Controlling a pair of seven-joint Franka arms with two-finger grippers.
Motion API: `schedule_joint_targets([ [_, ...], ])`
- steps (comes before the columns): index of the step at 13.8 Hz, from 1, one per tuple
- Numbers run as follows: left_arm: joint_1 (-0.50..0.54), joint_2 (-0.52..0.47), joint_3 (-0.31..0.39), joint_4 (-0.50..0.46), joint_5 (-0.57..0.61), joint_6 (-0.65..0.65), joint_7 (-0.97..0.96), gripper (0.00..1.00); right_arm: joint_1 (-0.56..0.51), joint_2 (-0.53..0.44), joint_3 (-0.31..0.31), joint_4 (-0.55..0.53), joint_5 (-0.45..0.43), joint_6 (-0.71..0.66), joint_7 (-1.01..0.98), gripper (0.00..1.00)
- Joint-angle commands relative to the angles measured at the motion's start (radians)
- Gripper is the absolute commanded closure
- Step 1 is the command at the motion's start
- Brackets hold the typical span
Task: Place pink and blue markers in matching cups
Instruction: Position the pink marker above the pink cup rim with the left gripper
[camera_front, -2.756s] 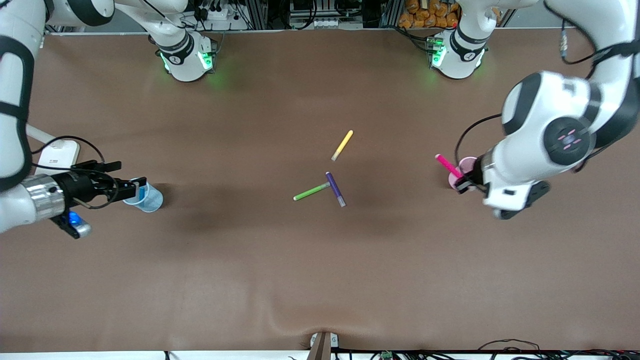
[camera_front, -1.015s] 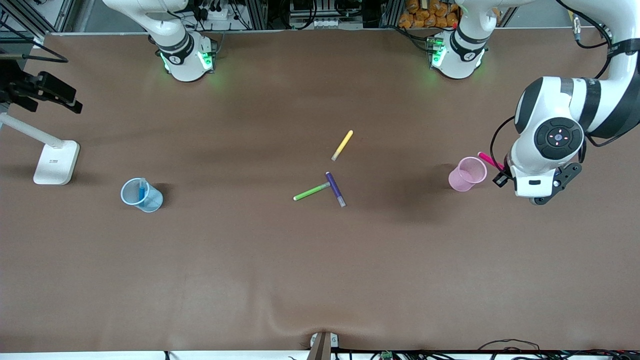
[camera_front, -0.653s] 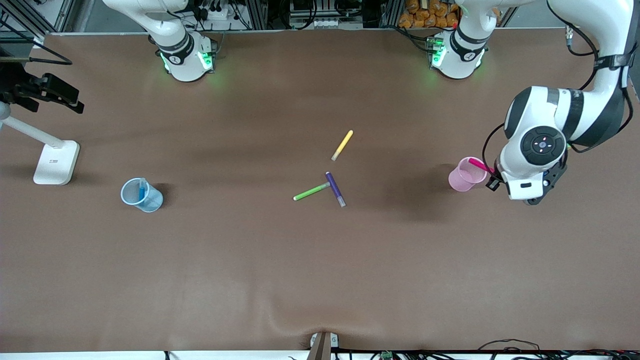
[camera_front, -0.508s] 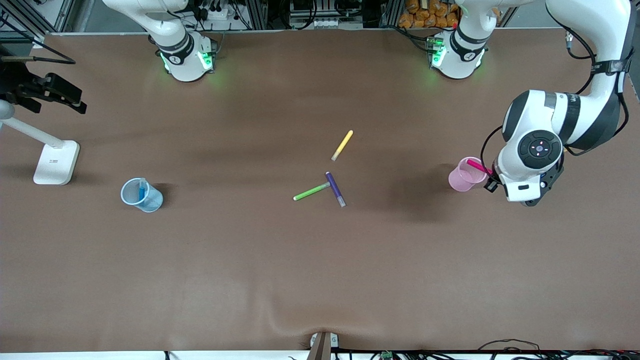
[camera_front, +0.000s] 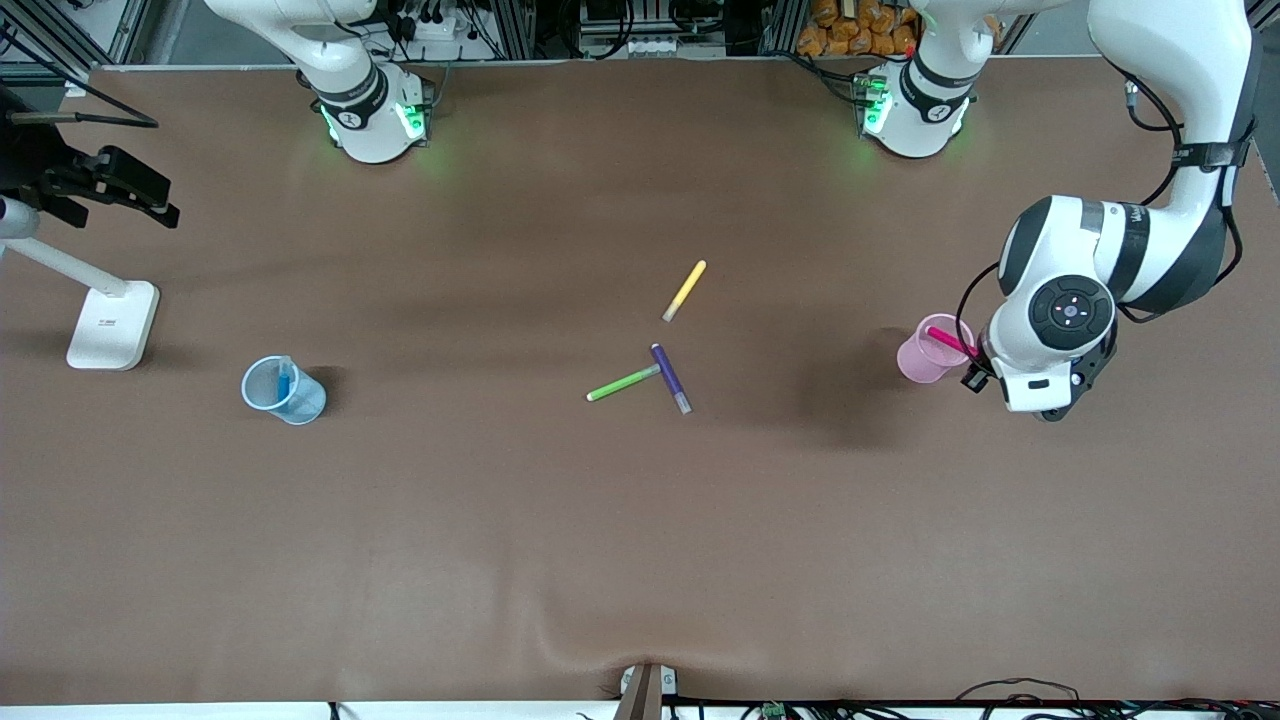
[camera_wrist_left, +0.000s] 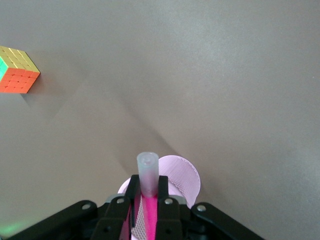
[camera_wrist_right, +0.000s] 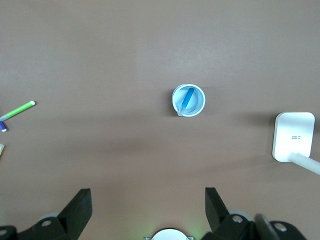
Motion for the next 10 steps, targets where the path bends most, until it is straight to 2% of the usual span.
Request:
schedule_joint_targets([
  [1, 0.014, 0.005, -0.004, -0.003, 0.027, 0.021, -0.014, 1.00, 0.006, 0.000, 0.001, 0.004, -0.021, -0.005, -0.007, 0.00],
  [10, 0.029, 0.008, -0.007, -0.002, 0.043, 0.022, -0.015, 1.00, 0.003, 0.000, 0.001, -0.001, -0.015, -0.005, -0.007, 0.00],
])
